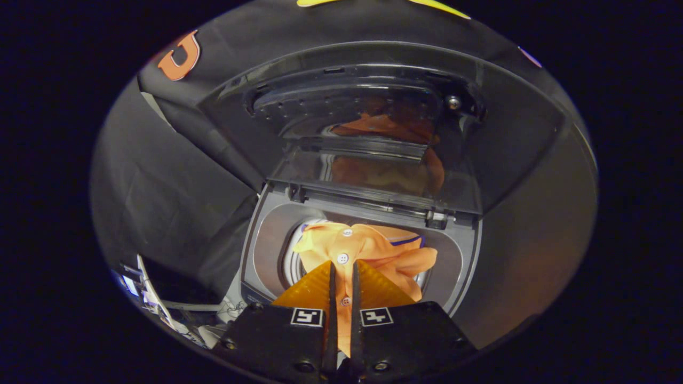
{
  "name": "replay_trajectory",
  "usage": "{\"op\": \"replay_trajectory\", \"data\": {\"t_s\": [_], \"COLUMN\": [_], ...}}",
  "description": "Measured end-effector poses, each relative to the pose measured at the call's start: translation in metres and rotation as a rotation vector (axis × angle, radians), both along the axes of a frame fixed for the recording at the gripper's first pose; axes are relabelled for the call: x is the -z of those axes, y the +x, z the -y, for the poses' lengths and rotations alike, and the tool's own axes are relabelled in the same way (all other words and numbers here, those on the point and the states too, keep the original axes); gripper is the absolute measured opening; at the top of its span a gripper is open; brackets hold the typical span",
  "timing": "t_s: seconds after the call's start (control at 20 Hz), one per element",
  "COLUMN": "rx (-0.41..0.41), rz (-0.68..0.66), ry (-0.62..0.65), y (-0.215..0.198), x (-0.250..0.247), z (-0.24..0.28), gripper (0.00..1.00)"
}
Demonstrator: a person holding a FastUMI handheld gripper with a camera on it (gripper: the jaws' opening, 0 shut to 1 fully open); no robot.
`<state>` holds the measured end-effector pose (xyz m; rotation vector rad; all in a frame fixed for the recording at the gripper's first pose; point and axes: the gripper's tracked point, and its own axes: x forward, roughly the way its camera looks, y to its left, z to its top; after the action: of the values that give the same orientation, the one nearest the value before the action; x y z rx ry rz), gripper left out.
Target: Put the clothes into the washing machine and then close the washing machine lid.
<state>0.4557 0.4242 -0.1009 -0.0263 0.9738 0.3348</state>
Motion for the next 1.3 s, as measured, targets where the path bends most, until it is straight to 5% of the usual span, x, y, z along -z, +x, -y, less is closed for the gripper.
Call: {"op": "replay_trajectory", "data": {"t_s": [0.1,0.4,1.3], "rx": [-0.006,0.000,0.065], "rz": [-0.002,0.030,0.135], "ry": [0.011,0.000,-0.026], "y": [-0.001,-0.004,-0.032], "x": [0.002,-0.001,-0.025], "z": [-0.001,0.001,0.020], "gripper": [0.16,0.99,0.98]}}
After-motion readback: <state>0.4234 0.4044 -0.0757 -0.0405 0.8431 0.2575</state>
